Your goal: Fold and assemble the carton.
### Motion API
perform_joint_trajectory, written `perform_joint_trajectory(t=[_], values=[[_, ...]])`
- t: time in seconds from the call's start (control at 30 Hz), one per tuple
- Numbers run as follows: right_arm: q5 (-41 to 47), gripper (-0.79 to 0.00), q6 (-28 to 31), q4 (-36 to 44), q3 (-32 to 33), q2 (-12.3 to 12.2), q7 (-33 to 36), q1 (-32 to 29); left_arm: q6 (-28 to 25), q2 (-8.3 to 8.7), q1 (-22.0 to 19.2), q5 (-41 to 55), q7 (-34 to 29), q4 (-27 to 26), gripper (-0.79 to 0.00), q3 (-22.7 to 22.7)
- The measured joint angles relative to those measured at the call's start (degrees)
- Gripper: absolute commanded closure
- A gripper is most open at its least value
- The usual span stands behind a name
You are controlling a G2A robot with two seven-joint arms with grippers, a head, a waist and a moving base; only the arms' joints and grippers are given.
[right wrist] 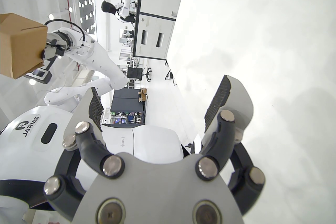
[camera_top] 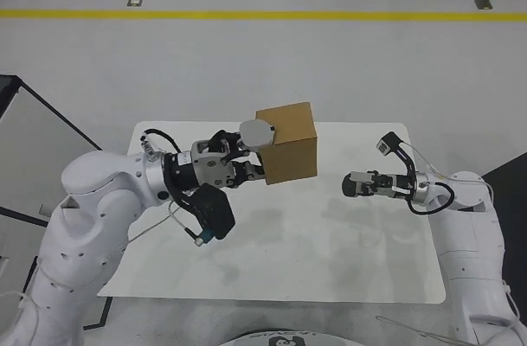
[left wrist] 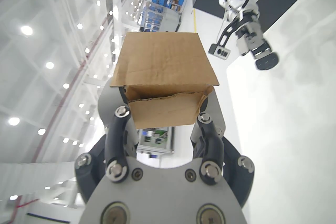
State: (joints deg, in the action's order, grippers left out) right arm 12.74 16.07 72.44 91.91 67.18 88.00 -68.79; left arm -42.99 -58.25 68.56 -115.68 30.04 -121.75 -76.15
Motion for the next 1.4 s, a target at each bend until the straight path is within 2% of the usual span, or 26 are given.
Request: perform_joint_trajectory(t=[0.07,0.13,0.3,0.4,0.57,0.73,0.83,1.1,1.2,1.33,1.4], values=[[0.0,-0.785,0.0,0.0,0.0,0.0,0.0,0.0,-0.5,-0.42,0.8,9.0,-3.7,1.0,0.000,-0.2],[0.0,-0.785,0.0,0.0,0.0,0.0,0.0,0.0,0.2,-0.48,0.8,14.2,-4.5,1.1,0.000,-0.3],[0.0,-0.785,0.0,0.0,0.0,0.0,0.0,0.0,0.2,-0.45,0.8,10.5,-4.0,1.0,0.000,-0.2],[0.0,-0.785,0.0,0.0,0.0,0.0,0.0,0.0,0.6,-0.58,1.6,13.0,-5.8,1.6,0.000,-0.2],[0.0,-0.785,0.0,0.0,0.0,0.0,0.0,0.0,-4.6,-0.95,2.0,28.7,-17.6,2.7,0.000,0.0],[0.0,-0.785,0.0,0.0,0.0,0.0,0.0,0.0,-4.4,-1.25,1.2,47.2,-30.0,4.0,0.000,1.0],[0.0,-0.785,0.0,0.0,0.0,0.0,0.0,0.0,-4.1,-1.19,0.8,52.3,-35.6,3.7,0.000,1.5],[0.0,-0.785,0.0,0.0,0.0,0.0,0.0,0.0,-4.4,-1.09,1.1,49.1,-36.5,3.0,0.000,1.9],[0.0,-0.785,0.0,0.0,0.0,0.0,0.0,0.0,-7.1,-0.95,0.9,48.1,-36.7,4.8,0.000,2.6],[0.0,-0.785,0.0,0.0,0.0,0.0,0.0,0.0,-13.6,-0.57,-0.4,48.8,-38.3,9.1,0.000,3.2],[0.0,-0.785,0.0,0.0,0.0,0.0,0.0,0.0,-14.8,-0.50,-0.8,49.2,-38.2,10.7,0.000,3.4]])
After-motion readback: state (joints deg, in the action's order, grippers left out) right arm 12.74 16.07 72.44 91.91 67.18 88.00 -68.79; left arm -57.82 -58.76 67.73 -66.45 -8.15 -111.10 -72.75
